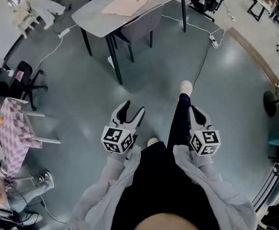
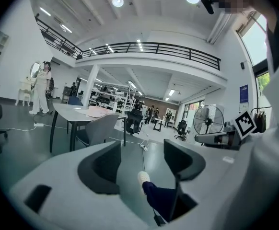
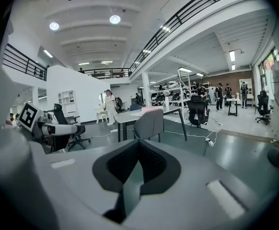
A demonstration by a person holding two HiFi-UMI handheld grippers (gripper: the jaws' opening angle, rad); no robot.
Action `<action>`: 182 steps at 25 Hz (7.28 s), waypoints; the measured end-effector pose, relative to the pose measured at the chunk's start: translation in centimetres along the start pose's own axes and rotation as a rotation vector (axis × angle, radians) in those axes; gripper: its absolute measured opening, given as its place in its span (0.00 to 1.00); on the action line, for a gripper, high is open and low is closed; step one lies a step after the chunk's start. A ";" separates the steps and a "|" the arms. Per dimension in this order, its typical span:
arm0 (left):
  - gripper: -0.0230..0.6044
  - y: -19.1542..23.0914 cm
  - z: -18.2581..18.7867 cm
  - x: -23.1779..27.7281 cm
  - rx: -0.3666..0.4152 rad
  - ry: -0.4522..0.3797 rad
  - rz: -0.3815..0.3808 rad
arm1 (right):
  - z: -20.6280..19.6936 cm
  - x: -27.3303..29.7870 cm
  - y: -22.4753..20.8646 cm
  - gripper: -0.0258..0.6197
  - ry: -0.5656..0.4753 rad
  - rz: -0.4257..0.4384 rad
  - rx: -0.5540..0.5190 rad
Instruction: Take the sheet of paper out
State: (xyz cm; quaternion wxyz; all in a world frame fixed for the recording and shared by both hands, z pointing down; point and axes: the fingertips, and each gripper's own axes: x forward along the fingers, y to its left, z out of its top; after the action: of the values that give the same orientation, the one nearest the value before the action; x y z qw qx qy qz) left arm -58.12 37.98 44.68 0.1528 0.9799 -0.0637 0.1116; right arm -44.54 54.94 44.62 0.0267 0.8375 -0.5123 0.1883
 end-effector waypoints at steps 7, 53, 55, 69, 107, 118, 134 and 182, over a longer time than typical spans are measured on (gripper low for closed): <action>0.83 0.5 0.4 0.0 -0.041 -0.050 0.040 | 0.2 1.1 0.7 0.05 -0.001 0.050 0.007; 0.92 13.4 10.8 30.3 -0.066 -0.073 0.096 | 11.2 30.6 -15.2 0.05 0.019 0.186 -0.002; 0.92 13.6 10.9 30.9 -0.067 -0.076 0.099 | 11.3 31.3 -15.6 0.05 0.022 0.190 -0.003; 0.90 12.8 9.7 31.7 -0.079 -0.070 0.125 | 9.5 30.9 -16.7 0.05 0.072 0.183 0.027; 0.90 27.8 22.6 51.8 -0.058 -0.077 0.047 | 22.9 54.8 -22.0 0.05 0.009 0.168 0.045; 0.90 32.5 25.6 56.8 -0.052 -0.093 0.017 | 25.2 61.2 -22.9 0.05 -0.004 0.154 0.042; 0.90 32.9 25.3 59.2 -0.071 -0.071 -0.040 | 24.3 63.3 -23.8 0.05 0.030 0.132 0.068; 0.90 42.2 33.8 83.6 -0.124 -0.111 0.291 | 35.0 89.5 -37.8 0.05 0.141 0.525 -0.026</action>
State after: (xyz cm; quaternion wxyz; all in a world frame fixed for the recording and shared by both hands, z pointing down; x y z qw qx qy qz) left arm 22.75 -20.12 45.29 0.1916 0.9536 -0.2201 0.0742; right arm 34.53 -11.39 48.38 0.0231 0.6603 -0.7112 0.2400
